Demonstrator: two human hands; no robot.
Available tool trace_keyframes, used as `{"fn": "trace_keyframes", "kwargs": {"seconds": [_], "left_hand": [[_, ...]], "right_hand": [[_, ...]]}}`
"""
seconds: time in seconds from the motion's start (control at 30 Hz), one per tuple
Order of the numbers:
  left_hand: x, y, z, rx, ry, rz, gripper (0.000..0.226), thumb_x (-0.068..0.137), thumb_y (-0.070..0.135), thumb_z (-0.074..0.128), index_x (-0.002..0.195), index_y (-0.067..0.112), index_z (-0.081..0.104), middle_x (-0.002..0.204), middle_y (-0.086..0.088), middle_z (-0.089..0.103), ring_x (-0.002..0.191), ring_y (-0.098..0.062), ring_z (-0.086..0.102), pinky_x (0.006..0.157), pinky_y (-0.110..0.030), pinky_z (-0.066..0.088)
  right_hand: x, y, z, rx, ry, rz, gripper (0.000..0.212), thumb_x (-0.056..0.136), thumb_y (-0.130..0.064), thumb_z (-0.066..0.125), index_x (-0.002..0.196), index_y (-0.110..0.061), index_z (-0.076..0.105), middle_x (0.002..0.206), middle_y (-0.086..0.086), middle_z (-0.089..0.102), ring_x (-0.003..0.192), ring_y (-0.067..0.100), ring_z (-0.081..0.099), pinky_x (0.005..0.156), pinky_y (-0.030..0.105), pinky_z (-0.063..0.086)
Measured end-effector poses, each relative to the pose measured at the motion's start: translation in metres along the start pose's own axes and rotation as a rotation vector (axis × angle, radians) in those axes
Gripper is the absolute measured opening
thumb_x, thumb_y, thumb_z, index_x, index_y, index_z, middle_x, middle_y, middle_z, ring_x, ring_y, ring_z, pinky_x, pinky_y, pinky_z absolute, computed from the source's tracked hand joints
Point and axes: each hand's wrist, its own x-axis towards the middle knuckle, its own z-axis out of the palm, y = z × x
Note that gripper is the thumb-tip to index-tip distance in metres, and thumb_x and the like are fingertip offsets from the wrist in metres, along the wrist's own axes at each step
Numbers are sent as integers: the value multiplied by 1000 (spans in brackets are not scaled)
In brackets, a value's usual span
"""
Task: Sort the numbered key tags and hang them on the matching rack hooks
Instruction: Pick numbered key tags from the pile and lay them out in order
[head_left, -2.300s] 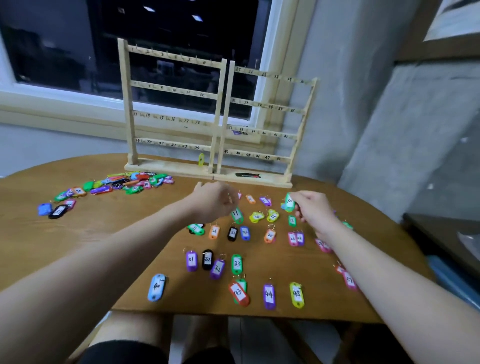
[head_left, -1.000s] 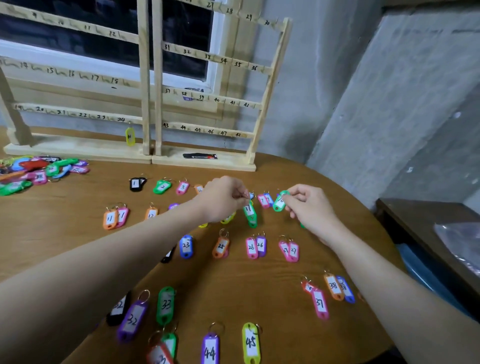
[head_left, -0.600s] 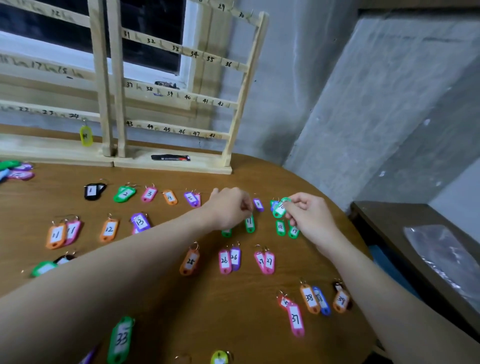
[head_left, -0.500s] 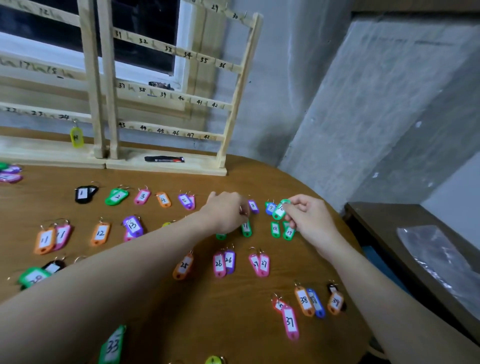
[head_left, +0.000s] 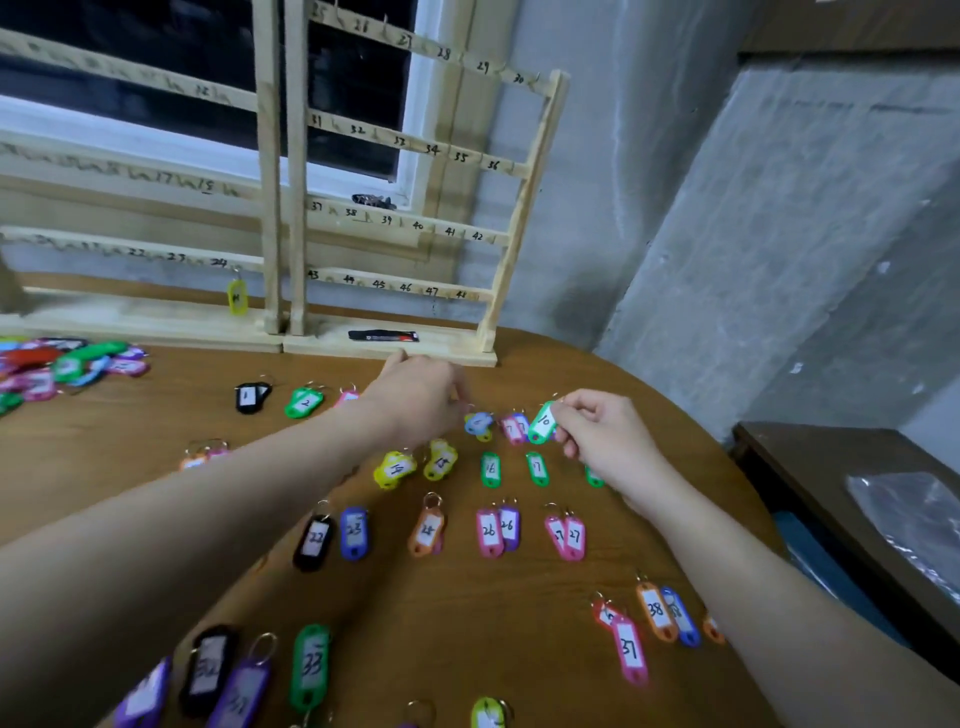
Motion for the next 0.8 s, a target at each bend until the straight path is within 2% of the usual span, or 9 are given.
{"fn": "trace_keyframes", "kwargs": {"seconds": [0.1,0.2,0.3,0.47,0.53,0.6,0.7,0.8], "left_hand": [[-34,-50,-33,29,54,-97,20,97,39,59,112,27,65,97,3,73,105,-24,63,94,-35,33],[-79,-102,-59,30,108,-240,17,95,36,63,108,26,67,88,5,65,101,-25,62,96,-37,34],[-128,-147,-74,21,169,-356,11,93,31,64,100,25,70,82,7,60,95,-27,64,93,-40,40],[-198,-193,-78,12,206,-534,10,93,27,64,99,24,71,86,4,63,89,-26,60,90,-37,42],[-216,-204,-75,8,218,-559,10,94,28,63,101,25,71,86,5,62,93,-27,62,92,-38,43],[-229,-210,-71,-11,238,-567,11,95,28,62,102,25,70,86,6,63,93,-27,63,95,-39,45],[-241,-218,-64,-33,334,-560,9,94,27,62,97,26,71,89,1,71,91,-27,64,97,-42,43],[-245,-226,-56,-31,429,-547,9,94,26,61,95,26,70,88,1,70,91,-26,61,97,-43,39]], "right_hand": [[-2,-18,41,6,-112,-50,22,98,-21,63,77,-16,69,59,-5,64,56,12,54,52,24,40],[-5,-40,82,0,-193,-97,23,97,-22,65,74,-19,69,61,-6,66,64,15,54,62,29,40],[-10,-61,117,-40,-254,-153,25,97,-24,64,73,-20,69,64,-7,66,61,12,52,56,28,36],[-25,-92,167,-154,-349,-262,27,100,-27,62,75,-19,69,68,-5,67,58,5,52,54,21,38],[-32,-101,184,-187,-387,-284,24,100,-27,62,82,-14,72,73,0,68,59,8,53,54,19,39],[-38,-107,199,-219,-416,-312,24,100,-25,62,84,-10,72,71,-2,63,57,8,49,51,14,35],[-43,-117,216,-265,-432,-362,22,100,-24,62,87,-11,73,71,-6,62,62,6,51,54,11,38],[-43,-127,229,-273,-453,-357,22,100,-25,61,93,-9,75,81,6,70,66,12,56,51,12,38]]}}
